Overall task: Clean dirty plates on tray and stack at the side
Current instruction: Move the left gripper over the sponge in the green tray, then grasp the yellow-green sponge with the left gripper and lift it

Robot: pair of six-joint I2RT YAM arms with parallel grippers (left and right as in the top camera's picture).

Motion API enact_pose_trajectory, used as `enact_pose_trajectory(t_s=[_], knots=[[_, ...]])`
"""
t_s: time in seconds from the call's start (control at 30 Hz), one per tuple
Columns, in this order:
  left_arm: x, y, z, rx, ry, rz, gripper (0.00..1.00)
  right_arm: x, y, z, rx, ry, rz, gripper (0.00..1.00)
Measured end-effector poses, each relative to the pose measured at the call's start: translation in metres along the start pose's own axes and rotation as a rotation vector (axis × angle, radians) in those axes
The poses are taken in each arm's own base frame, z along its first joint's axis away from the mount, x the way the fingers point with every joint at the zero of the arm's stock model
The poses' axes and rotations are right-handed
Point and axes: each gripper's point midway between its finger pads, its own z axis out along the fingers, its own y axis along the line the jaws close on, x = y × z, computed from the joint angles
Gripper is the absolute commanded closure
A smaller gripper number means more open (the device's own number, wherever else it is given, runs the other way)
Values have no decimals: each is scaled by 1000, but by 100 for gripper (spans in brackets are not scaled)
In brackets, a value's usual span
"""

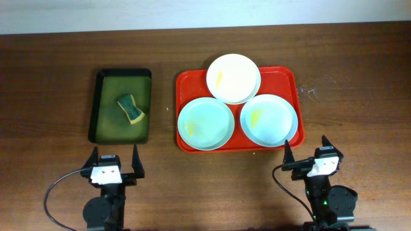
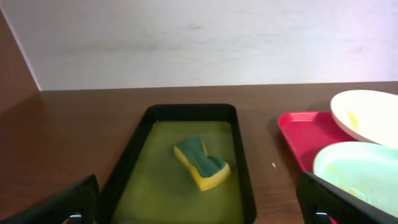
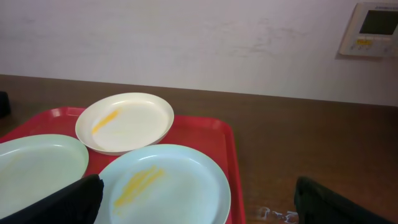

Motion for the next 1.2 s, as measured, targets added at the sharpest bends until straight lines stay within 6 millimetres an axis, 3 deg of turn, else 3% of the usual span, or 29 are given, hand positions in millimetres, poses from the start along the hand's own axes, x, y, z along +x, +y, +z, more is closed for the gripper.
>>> enact_pose_trajectory(t_s=[0.23,0.3,0.4,0.47,0.53,0.63,0.7,0.73,0.8,0.93,1.03,1.1,1.2], knots=[[-1,-9,0,54,-5,-13,1,0,0,0,0,0,-1,2],[-6,-26,-2,151,-20,-90,1,0,0,0,0,0,0,2],[-24,-67,-14,411,-69,-179,1,0,0,0,0,0,-1,2],[-59,-89,-33,575,-207,-161,1,0,0,0,0,-1,-1,1],[-84,-96,-46,634,-310,-132,1,0,0,0,0,-2,-1,2],[-131,-87,-61,597,-414,-120,1,0,0,0,0,0,0,2],[-151,-75,-56,515,-361,-143,1,0,0,0,0,-1,-1,2],[-157,-67,-49,460,-288,-168,1,0,0,0,0,1,-1,2],[-149,-54,-21,350,-9,-206,1,0,0,0,1,2,-1,2],[-135,-62,48,379,475,-186,1,1,0,0,1,2,0,2],[-134,-60,87,345,661,-214,1,0,0,0,0,1,0,2],[-126,-35,114,149,811,-278,1,0,0,0,1,1,-1,2],[-104,-3,155,-99,904,-316,1,0,0,0,1,0,-1,2]])
